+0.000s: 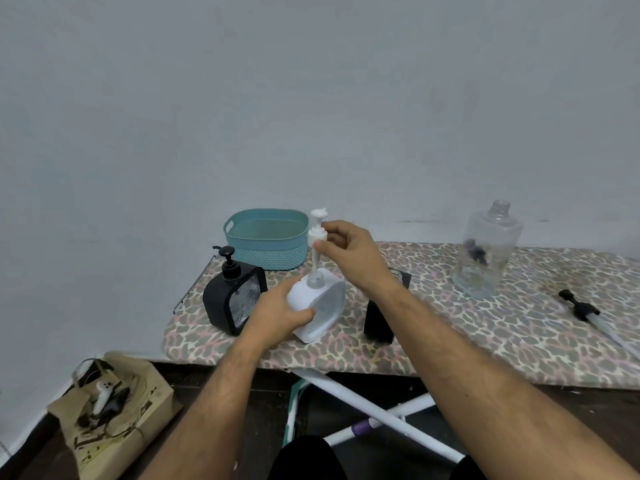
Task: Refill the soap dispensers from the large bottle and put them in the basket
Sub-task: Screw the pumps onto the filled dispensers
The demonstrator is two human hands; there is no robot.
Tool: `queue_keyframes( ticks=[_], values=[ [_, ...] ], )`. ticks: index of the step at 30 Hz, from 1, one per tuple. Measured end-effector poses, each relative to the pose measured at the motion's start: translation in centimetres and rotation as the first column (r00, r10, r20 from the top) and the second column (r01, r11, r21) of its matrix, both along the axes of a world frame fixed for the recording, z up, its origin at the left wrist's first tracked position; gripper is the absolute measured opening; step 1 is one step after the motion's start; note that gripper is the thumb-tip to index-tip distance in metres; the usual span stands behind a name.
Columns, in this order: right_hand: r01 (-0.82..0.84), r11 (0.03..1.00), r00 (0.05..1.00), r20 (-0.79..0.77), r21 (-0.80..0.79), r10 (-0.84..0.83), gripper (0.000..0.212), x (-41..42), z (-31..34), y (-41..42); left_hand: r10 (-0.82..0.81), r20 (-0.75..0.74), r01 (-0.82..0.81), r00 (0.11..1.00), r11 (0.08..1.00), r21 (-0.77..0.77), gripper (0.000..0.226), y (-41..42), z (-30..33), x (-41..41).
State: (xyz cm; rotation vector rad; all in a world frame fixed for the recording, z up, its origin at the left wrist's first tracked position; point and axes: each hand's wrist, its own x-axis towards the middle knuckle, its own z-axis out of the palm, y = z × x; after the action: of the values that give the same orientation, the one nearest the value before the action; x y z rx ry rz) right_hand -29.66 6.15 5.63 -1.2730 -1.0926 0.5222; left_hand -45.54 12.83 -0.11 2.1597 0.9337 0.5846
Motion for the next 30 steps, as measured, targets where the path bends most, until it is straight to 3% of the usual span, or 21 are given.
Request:
queue_keyframes(
  ticks=[8,13,18,22,27,30],
  values=[
    [0.031,0.983,0.990,0.137,-0.179,-0.007,0.030,-0.8,-3.1,0.0,-0.017,0.058,0.018,0.998,1.000,-0.019,0.064,-0.5,-0.8,-0.6],
    [0.104,0.970,0.970,0.238,-0.221,-0.049,0.028,-1.0,-3.2,0.1,-0.043,0.132,0.052,0.990,0.996,-0.066,0.063,-0.2,-1.6,-0.6],
    [0.196,0.948,0.937,0.334,-0.252,-0.105,0.042,-1.5,-3.3,-0.1,-0.041,0.194,0.066,0.980,0.990,-0.122,0.052,0.2,-1.7,-0.6],
    [0.104,0.946,0.982,0.183,-0.307,-0.049,0.038,-1.1,-3.6,0.1,-0.027,0.275,0.078,0.961,0.981,-0.178,0.049,0.0,-2.4,-0.4],
    [0.052,0.960,0.999,0.012,-0.275,-0.051,0.010,-1.4,-3.9,0.2,-0.046,0.335,0.122,0.941,0.970,-0.211,0.049,0.2,-3.0,-0.6],
    [0.133,0.961,0.991,0.023,-0.241,-0.131,0.025,-2.1,-4.4,0.1,-0.067,0.351,0.149,0.934,0.966,-0.213,0.050,0.3,-3.0,-0.8]
  ],
)
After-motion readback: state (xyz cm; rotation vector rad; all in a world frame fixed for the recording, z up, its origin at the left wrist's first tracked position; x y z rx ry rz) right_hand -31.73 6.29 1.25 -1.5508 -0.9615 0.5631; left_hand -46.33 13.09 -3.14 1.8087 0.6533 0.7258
